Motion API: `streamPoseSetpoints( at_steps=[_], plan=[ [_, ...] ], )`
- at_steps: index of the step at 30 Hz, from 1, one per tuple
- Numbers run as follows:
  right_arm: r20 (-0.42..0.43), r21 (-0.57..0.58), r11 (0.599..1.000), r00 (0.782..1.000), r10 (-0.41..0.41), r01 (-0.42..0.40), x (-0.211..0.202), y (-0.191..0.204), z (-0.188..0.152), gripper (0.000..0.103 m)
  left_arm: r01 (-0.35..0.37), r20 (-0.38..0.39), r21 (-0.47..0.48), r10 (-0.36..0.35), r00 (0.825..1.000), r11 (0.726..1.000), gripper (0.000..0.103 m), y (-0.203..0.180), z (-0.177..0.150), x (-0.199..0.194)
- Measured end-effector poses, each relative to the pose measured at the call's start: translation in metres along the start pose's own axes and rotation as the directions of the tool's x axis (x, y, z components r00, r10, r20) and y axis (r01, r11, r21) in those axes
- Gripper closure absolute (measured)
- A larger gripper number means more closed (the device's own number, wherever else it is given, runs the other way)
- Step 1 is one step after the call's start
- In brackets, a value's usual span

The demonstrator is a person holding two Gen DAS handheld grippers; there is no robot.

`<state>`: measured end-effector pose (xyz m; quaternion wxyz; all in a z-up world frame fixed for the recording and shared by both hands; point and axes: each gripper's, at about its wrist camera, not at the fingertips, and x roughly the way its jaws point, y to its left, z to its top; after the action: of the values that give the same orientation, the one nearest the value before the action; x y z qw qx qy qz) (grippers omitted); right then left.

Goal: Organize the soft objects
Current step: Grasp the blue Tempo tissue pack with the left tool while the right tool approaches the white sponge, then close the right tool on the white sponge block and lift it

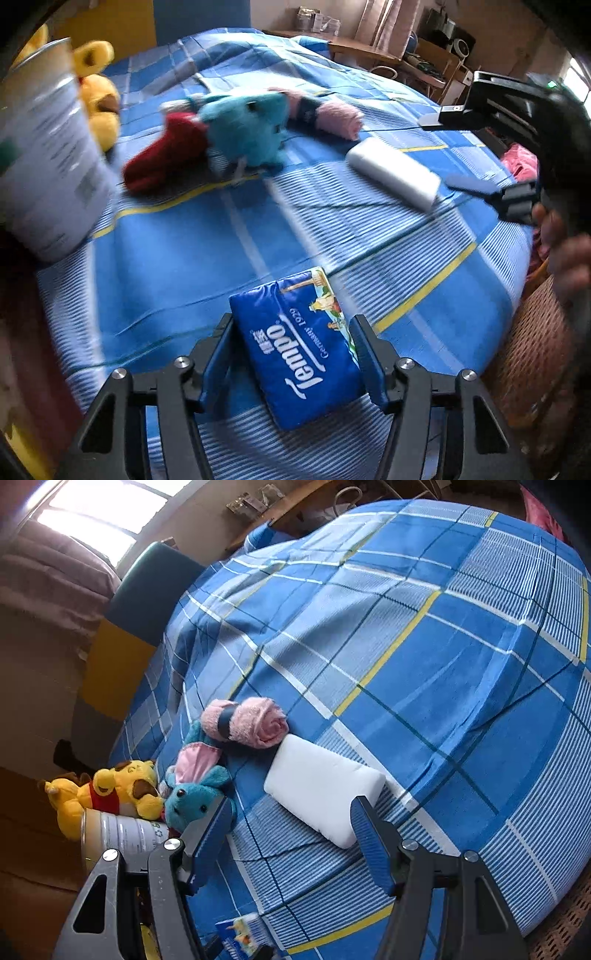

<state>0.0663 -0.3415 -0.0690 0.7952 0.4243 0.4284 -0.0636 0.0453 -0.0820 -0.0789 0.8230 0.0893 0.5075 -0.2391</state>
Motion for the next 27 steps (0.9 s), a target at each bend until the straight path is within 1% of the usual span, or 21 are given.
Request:
streamPoseSetpoints(
  at_steps=[2, 4, 6, 7, 10, 12, 14, 15, 17, 18, 20, 23, 27],
  plan=[
    [-0.016, -0.002, 1.000, 1.000, -0.010, 0.010, 0.003, 0.000, -0.001, 0.035, -0.025, 0.037, 0.024, 0.024, 0.999, 0.999, 0.039, 0.006, -0.011, -0.003],
    [-0.021, -0.015, 0.999, 0.999, -0.032, 0.032, 0.005, 0.001, -0.002, 0.035, -0.032, 0.047, 0.042, 0.030, 0.998, 0.999, 0.040, 0.010, -0.021, -0.003],
    [-0.017, -0.032, 0.998, 0.998, -0.053, 0.052, 0.006, 0.003, -0.003, 0.035, -0.061, 0.092, 0.077, 0.054, 0.994, 0.995, 0.040, 0.007, -0.028, -0.003],
    [-0.017, -0.044, 0.997, 0.998, -0.065, 0.064, 0.006, 0.005, -0.004, 0.035, -0.066, 0.107, 0.075, 0.057, 0.993, 0.995, 0.040, 0.006, -0.030, -0.003],
    [-0.029, -0.107, 0.990, 0.994, -0.101, 0.097, 0.010, 0.013, -0.005, 0.035, -0.065, 0.123, 0.060, 0.057, 0.991, 0.996, 0.043, 0.009, -0.031, -0.004],
    [-0.032, -0.161, 0.981, 0.992, -0.120, 0.113, 0.011, 0.021, -0.005, 0.035, -0.048, 0.127, 0.056, 0.041, 0.991, 0.997, 0.044, 0.013, -0.032, -0.005],
    [-0.044, -0.262, 0.954, 0.986, -0.160, 0.143, 0.015, 0.033, -0.004, 0.035, -0.038, 0.132, 0.051, 0.031, 0.991, 0.998, 0.044, 0.013, -0.031, -0.003],
    [-0.051, -0.341, 0.925, 0.979, -0.197, 0.168, 0.020, 0.042, -0.003, 0.035, -0.036, 0.138, 0.052, 0.029, 0.990, 0.998, 0.044, 0.014, -0.032, -0.004],
    [-0.057, -0.439, 0.875, 0.966, -0.252, 0.203, 0.027, 0.051, -0.002, 0.035, -0.036, 0.146, 0.053, 0.028, 0.989, 0.998, 0.044, 0.013, -0.033, -0.003],
    [-0.055, -0.495, 0.839, 0.955, -0.291, 0.227, 0.031, 0.055, -0.001, 0.034, -0.034, 0.150, 0.052, 0.026, 0.988, 0.998, 0.044, 0.013, -0.033, -0.003],
    [-0.058, -0.578, 0.775, 0.935, -0.350, 0.254, 0.040, 0.058, 0.001, 0.034, -0.029, 0.153, 0.048, 0.021, 0.988, 0.998, 0.044, 0.014, -0.033, -0.002],
    [-0.045, -0.644, 0.707, 0.909, -0.414, 0.291, 0.050, 0.057, 0.004, 0.034, -0.025, 0.158, 0.046, 0.017, 0.987, 0.999, 0.044, 0.014, -0.034, -0.002],
    [-0.070, -0.676, 0.684, 0.901, -0.429, 0.273, 0.060, 0.054, 0.006, 0.034, -0.021, 0.160, 0.042, 0.014, 0.987, 0.999, 0.044, 0.015, -0.033, -0.002]
  ],
)
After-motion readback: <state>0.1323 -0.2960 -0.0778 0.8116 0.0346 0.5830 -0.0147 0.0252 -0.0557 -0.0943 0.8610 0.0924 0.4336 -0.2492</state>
